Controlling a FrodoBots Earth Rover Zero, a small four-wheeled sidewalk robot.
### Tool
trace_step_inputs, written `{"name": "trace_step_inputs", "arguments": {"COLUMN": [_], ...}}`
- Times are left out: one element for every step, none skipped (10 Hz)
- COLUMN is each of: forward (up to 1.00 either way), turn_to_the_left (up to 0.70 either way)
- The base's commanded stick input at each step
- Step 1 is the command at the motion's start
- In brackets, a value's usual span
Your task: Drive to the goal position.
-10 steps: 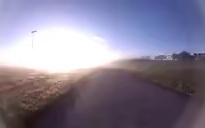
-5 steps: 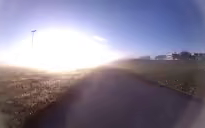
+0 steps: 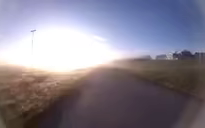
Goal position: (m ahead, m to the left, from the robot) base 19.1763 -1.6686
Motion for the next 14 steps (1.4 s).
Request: {"name": "trace_step_inputs", "arguments": {"forward": [0.7, 0.7, 0.7, 0.7, 0.7, 0.7, 0.7, 0.7, 0.7, 0.7, 0.7, 0.7, 0.7, 0.7], "turn_to_the_left": [-0.18, 0.0, 0.0, 0.0, 0.0, 0.0, 0.0, 0.0, 0.0, 0.0, 0.0, 0.0, 0.0, 0.0]}}
